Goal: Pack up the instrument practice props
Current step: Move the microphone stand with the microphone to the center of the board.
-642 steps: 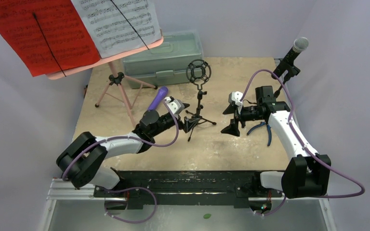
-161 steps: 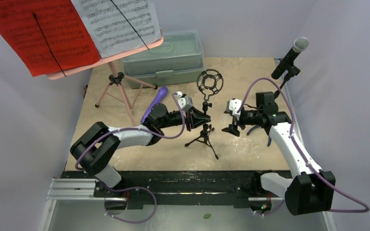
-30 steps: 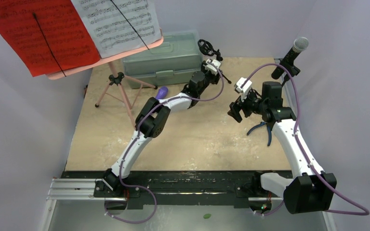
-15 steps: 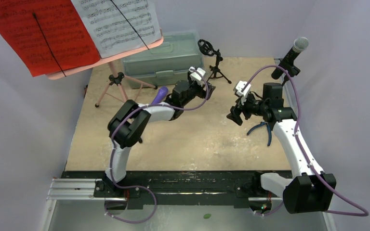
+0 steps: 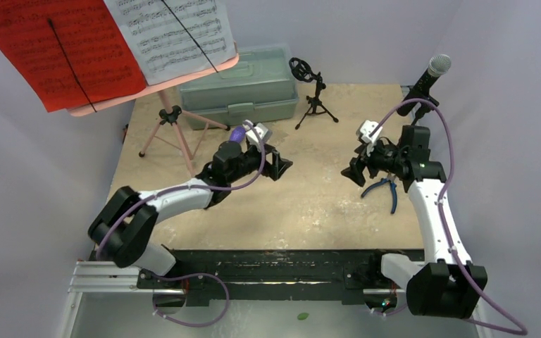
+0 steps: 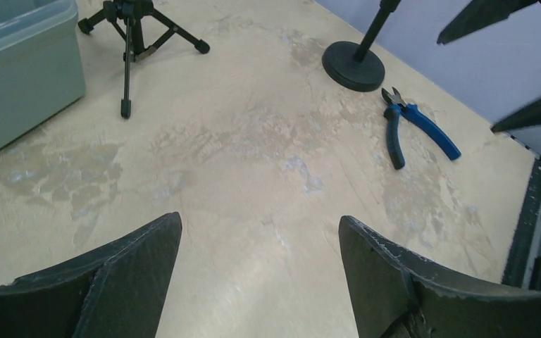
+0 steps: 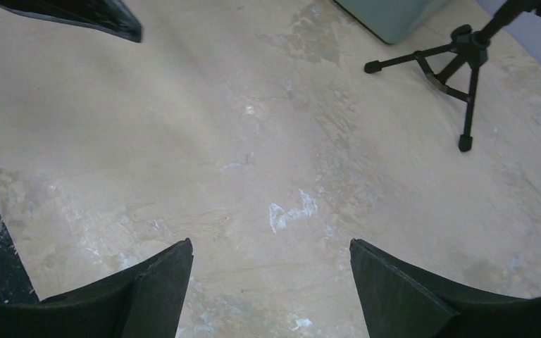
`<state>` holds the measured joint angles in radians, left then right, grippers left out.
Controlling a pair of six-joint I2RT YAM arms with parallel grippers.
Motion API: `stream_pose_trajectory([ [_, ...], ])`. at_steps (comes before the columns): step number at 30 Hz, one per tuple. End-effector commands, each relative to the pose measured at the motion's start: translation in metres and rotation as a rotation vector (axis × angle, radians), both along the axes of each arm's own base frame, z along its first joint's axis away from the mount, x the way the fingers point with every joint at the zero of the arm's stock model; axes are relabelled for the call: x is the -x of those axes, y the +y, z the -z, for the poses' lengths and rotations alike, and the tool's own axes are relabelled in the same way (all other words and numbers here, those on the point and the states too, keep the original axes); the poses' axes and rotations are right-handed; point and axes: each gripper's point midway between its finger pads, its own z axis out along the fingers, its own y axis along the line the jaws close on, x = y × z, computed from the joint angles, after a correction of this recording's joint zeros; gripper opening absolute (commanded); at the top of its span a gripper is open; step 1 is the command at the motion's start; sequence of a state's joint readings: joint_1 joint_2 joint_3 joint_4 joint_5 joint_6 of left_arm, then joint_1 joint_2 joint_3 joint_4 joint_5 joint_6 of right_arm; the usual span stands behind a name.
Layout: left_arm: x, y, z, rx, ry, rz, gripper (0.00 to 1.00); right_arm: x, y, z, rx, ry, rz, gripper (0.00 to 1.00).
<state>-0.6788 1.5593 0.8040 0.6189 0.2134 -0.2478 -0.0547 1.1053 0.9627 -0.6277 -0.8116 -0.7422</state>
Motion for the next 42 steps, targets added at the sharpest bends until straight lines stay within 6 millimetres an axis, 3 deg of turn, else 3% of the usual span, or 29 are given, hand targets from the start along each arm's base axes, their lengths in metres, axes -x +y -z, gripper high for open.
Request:
stream_pose_trajectory([
  [1, 0.03, 0.026, -0.013, 0.045, 0.042, -0.016, 0.83, 0.01, -0.012, -0.031, -0.069, -0.052, 0.049, 0.86],
  [6, 0.053, 0.049, -0.008, 0.099, 0.097, -0.07, 0.98, 0.013, -0.039, -0.043, -0.073, -0.077, 0.164, 0.86],
  [10, 0.068, 0.06, 0.0, 0.11, 0.119, -0.073, 1.0, 0.001, -0.075, -0.059, -0.065, -0.111, 0.333, 0.85],
  [28, 0.096, 0.043, -0.02, 0.1, 0.101, 0.081, 0.99, -0.041, -0.186, -0.158, 0.006, -0.313, 0.925, 0.88],
  [35, 0.099, 0.04, -0.024, 0.108, 0.096, 0.105, 0.99, -0.069, -0.201, -0.146, -0.003, -0.316, 0.938, 0.89],
  [42, 0.103, 0.038, -0.028, 0.113, 0.084, 0.123, 0.98, -0.082, -0.214, -0.148, 0.026, -0.353, 0.943, 0.91],
])
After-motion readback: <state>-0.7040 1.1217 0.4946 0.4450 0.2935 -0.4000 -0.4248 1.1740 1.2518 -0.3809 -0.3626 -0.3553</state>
